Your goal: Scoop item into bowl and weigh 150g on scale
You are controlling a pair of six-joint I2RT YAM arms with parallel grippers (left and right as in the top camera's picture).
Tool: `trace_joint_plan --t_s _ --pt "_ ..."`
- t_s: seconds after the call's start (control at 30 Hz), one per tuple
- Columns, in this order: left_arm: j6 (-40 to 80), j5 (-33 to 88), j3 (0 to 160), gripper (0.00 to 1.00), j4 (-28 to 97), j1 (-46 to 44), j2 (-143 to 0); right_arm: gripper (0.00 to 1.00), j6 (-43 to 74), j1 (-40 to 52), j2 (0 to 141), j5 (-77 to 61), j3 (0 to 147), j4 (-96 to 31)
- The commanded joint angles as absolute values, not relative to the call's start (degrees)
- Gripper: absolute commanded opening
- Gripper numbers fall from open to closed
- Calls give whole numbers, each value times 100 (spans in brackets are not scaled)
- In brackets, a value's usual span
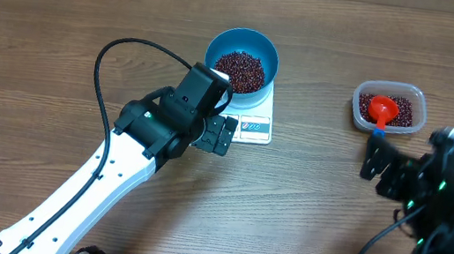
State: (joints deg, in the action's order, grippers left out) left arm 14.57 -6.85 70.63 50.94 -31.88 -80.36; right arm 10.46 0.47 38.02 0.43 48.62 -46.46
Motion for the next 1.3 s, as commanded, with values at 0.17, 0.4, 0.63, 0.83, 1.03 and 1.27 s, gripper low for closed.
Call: trace_joint_plan --t_s 0.17,0.4,0.63,0.83,1.03,1.27 --pt "1369 -676 7041 100 5076 -3188 -7994 100 886 150 2327 99 2812 -3476" --pt "1369 -676 7041 100 5076 -3188 -7994 100 888 320 1334 97 1566 -2025" --pt "1369 -676 7041 100 5076 -3188 -7994 100 886 416 311 139 694 -1144" --pt "1369 -676 7041 100 5076 -3188 -7994 100 886 429 12 191 320 -947" --pt "1369 -676 7043 100 5076 -3188 -7994 100 862 493 12 250 248 -906" --pt "1369 -676 7041 100 5076 -3188 -7994 100 867 493 14 248 248 -904"
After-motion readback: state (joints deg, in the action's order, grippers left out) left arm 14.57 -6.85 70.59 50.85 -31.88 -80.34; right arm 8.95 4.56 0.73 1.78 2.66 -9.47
